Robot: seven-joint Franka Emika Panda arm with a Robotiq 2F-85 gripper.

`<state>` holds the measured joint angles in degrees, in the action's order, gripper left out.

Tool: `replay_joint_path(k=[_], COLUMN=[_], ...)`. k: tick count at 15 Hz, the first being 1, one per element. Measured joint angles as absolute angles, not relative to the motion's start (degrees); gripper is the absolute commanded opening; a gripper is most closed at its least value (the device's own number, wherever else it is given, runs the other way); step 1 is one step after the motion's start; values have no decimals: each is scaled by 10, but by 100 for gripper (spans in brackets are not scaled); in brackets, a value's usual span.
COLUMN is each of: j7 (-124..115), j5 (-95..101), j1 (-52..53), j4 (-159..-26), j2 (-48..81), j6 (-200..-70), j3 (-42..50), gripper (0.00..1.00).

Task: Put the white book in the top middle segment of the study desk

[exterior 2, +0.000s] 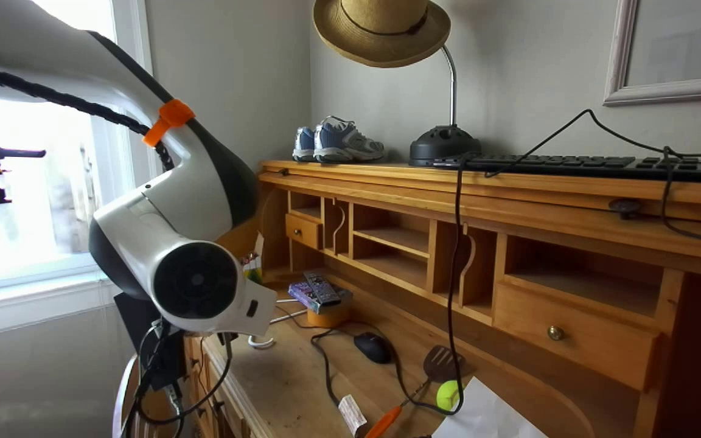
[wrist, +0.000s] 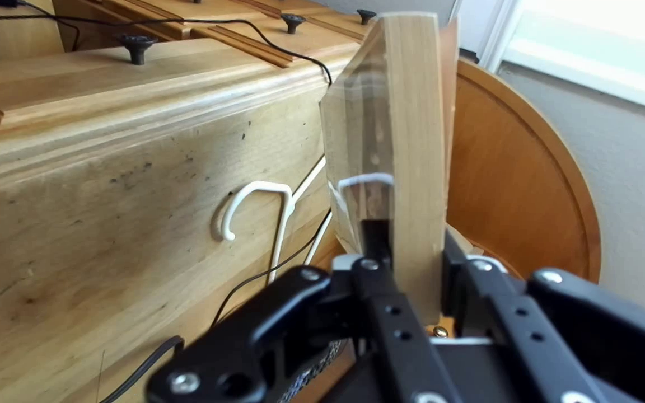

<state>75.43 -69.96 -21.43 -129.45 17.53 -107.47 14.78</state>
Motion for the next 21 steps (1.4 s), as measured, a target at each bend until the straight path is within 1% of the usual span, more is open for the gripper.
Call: replay_joint_path(k=[3,9,18,19,21], j7=[755,748,659,645,627], j5=[-703,-740,-888,-911,-949], j1=[-215,-230,-252,-252,-252], j4=[-1302,-1311,-1307,-1306,-1306], j2=[159,123,108,109,110], j6=[-1067,-1011,-996,-1000,-1009], j3=[158,190,229,231,232], gripper=[6,6,6,24,24])
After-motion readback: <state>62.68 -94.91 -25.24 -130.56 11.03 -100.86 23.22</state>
